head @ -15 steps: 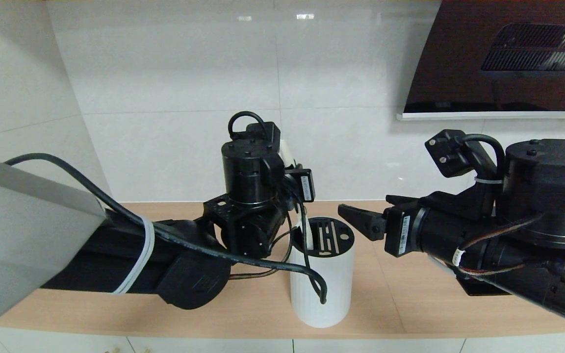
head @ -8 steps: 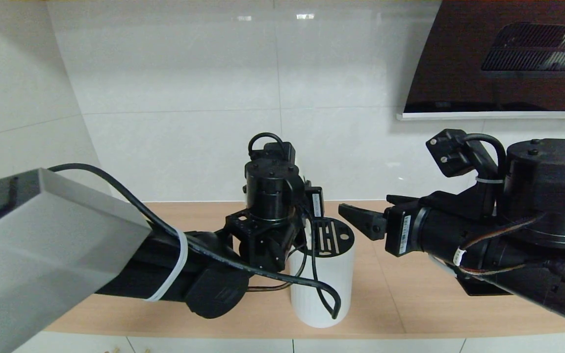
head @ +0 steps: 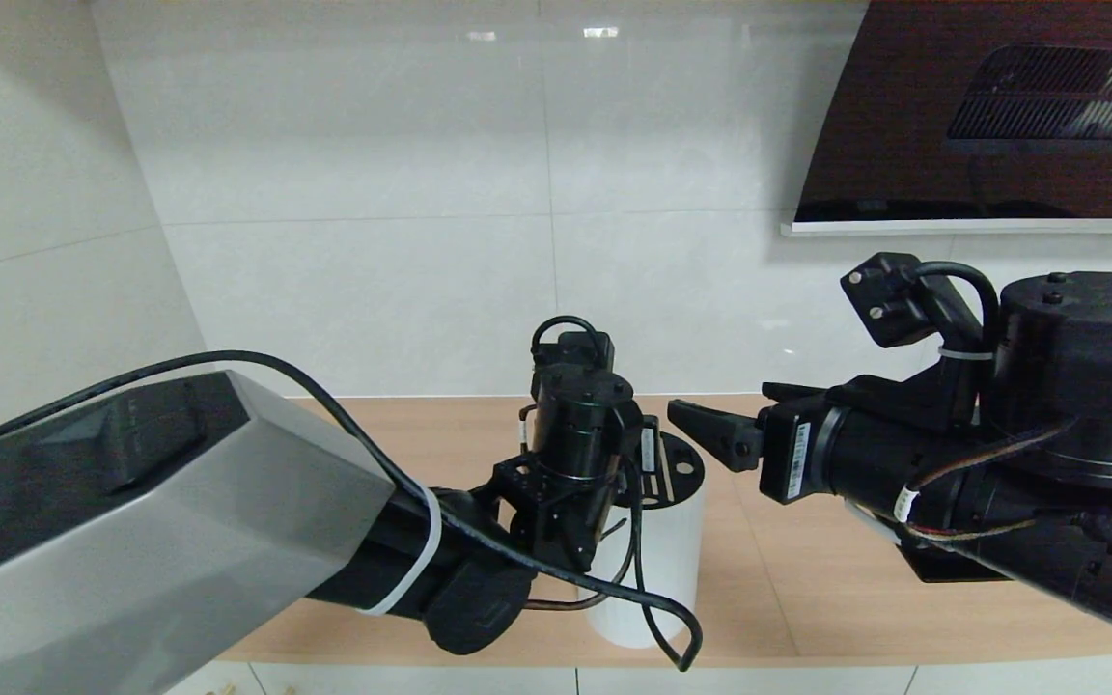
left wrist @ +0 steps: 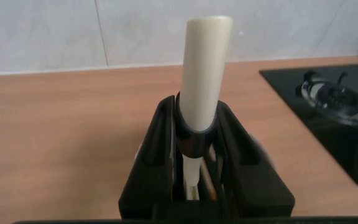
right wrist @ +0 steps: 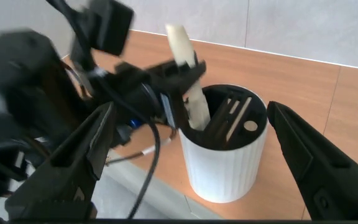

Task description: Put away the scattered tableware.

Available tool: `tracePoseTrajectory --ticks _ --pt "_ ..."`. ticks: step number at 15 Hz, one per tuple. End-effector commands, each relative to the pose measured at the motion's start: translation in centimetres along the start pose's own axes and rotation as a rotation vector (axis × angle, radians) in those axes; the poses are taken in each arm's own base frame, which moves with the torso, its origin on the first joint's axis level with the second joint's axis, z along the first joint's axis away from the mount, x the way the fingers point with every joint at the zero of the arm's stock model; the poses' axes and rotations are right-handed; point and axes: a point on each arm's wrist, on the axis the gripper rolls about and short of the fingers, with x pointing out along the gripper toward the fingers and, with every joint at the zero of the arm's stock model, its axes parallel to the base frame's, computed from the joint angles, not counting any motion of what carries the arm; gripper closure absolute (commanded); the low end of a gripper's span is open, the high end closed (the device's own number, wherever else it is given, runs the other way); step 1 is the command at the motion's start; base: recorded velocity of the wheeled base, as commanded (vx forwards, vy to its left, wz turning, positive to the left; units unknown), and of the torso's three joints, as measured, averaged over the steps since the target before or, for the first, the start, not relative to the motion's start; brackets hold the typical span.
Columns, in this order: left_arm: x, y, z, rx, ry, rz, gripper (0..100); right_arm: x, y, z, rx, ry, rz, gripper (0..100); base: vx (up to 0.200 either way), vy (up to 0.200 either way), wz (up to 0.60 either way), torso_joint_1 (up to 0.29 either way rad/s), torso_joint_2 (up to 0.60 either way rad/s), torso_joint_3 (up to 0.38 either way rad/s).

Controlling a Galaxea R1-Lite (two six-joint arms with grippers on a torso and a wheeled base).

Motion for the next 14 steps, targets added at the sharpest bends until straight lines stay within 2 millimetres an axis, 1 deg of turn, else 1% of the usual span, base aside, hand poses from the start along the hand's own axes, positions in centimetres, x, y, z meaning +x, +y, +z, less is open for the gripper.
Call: tracePoseTrajectory --ticks 1,5,6,12,14 --pt "0.29 -0.05 -0.64 0.002 0.012 0.003 100 -0.01 0.0 -0.01 0.0 0.001 0.0 0 0.0 0.0 0.0 0.0 0.0 0.0" --pt "0.27 -0.05 -0.55 0.0 0.008 0.002 100 -0.01 0.01 0.0 0.0 0.0 0.001 0 0.0 0.0 0.0 0.0 0.0 0.0" --pt "0.27 -0.06 -0.54 -0.001 0.007 0.002 0 -0.01 0.01 0.01 0.0 -0.001 0.0 0 0.0 0.0 0.0 0.0 0.0 0.0" --pt "0.22 0.0 -0.34 -0.01 0.003 0.002 0 -0.02 -0.01 -0.04 0.0 0.001 0.0 0 0.0 0.0 0.0 0.0 0.0 0.0" --pt "0.11 -0.05 0.15 -0.022 -0.026 0.002 0 -0.02 -0.01 -0.04 0.0 0.001 0.0 0 0.0 0.0 0.0 0.0 0.0 0.0"
